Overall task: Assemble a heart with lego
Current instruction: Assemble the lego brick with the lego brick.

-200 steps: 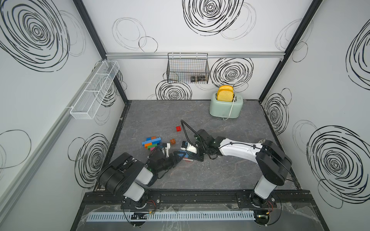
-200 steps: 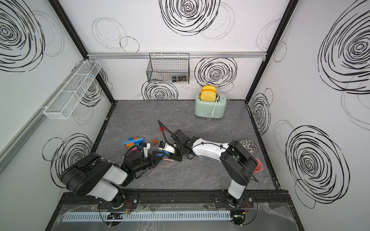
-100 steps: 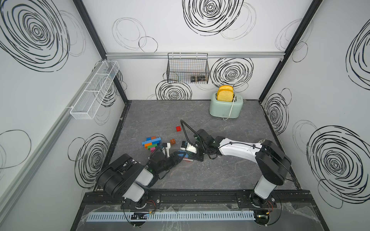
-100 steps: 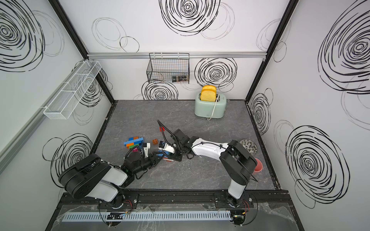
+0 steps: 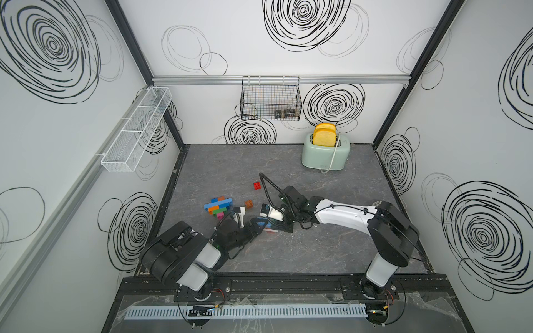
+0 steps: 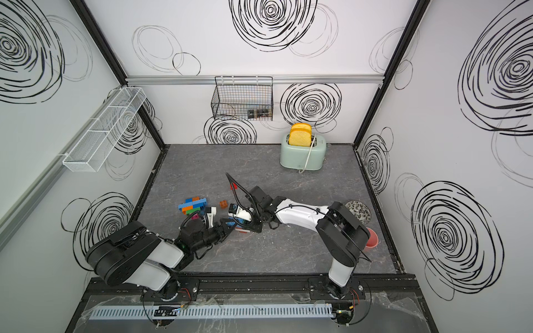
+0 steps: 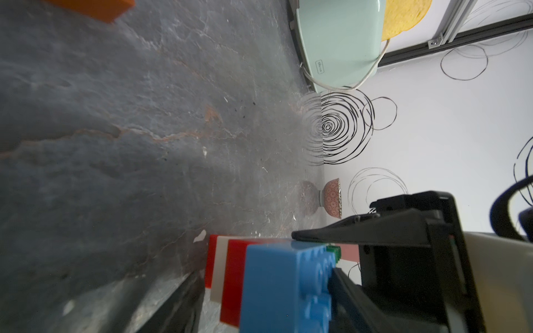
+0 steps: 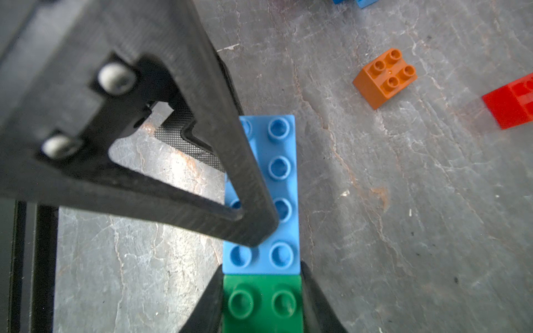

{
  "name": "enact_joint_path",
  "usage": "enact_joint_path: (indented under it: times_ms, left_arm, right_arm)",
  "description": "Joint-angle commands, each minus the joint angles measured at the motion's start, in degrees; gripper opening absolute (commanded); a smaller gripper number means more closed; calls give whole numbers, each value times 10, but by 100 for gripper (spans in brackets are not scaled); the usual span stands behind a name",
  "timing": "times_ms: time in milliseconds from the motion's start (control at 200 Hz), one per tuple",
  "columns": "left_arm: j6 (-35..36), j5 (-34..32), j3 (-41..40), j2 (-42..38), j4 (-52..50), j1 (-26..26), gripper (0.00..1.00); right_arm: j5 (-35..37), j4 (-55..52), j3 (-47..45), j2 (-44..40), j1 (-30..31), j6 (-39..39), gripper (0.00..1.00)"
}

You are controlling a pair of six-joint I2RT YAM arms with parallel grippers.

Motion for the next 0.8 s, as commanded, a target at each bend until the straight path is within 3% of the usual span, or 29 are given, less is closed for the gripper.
enact_joint_path:
  times_ms: [0,796]
  left_arm:
    - [-6,41,0,-15,-26,-7,77]
    - [45,30,13,-210,-250,39,83]
  right_arm:
    - [9,-57,-8,35,7,6,36]
    - [9,-56,9,-19,6,17,67]
